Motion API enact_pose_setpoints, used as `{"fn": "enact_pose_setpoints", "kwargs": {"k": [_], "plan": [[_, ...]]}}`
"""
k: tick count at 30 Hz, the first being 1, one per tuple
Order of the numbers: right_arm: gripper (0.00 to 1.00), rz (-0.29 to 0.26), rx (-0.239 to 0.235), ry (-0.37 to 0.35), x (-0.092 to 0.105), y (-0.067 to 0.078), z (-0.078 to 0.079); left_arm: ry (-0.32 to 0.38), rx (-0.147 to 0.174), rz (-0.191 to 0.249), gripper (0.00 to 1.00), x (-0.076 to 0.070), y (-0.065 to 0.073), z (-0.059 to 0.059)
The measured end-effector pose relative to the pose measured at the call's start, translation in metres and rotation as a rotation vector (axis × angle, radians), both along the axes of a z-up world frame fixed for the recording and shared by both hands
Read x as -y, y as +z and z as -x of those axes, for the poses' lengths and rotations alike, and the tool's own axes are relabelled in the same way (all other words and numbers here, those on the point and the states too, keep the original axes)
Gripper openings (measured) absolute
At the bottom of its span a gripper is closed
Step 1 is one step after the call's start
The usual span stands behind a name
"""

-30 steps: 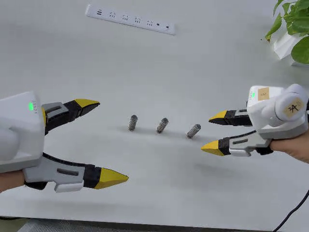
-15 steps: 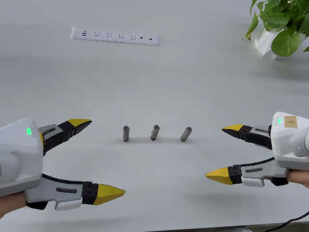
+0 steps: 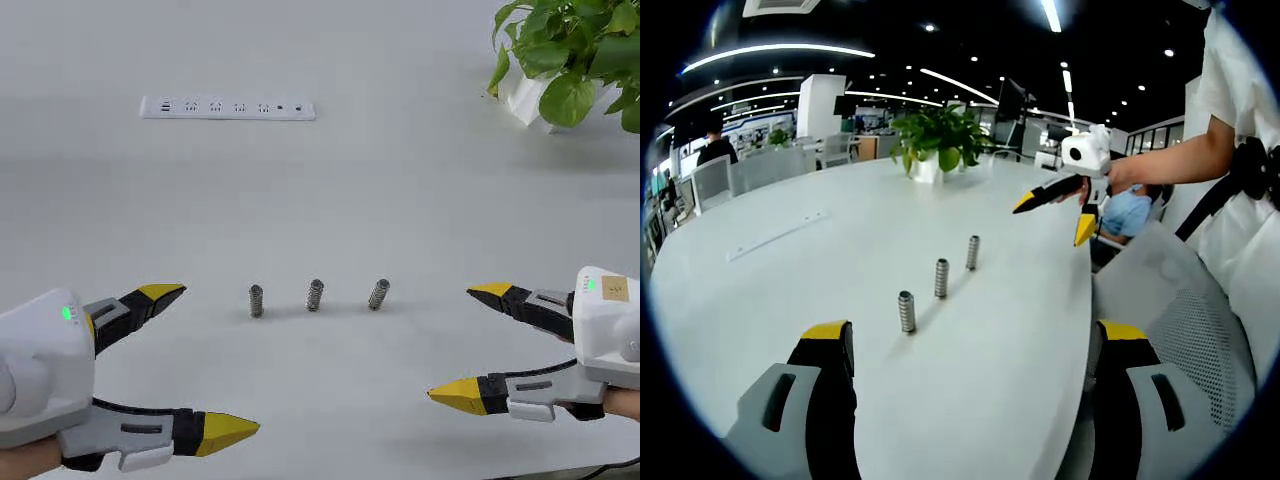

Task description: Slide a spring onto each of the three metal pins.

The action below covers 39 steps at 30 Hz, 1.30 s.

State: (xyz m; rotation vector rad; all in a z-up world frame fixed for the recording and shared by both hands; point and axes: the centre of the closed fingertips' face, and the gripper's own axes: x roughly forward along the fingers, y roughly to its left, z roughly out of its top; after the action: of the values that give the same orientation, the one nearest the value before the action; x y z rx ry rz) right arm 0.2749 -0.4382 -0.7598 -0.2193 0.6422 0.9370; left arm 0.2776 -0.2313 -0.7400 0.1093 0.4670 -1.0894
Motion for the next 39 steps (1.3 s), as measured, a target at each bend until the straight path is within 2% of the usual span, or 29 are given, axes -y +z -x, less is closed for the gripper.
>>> {"fn": "enact_pose_setpoints", "kwargs": {"k": [6, 26, 39], "plan": [[0.85, -0.005, 0.000, -0.004, 0.0043, -0.0015, 0.0011, 0.007, -0.009, 0.005, 0.99, -0.0008, -0.0014, 0.0023], [0.85, -0.002, 0.002, 0.005, 0.0041, -0.0022, 0.0051, 0.013, -0.007, -0.002, 0.99, -0.0018, 0.0006, 0.0073], [0.84, -0.005, 0.006, 0.002, 0.0028, -0.0017, 0.0075, 0.007, -0.001, -0.001, 0.99, 0.0015, 0.0040, 0.0058]]}}
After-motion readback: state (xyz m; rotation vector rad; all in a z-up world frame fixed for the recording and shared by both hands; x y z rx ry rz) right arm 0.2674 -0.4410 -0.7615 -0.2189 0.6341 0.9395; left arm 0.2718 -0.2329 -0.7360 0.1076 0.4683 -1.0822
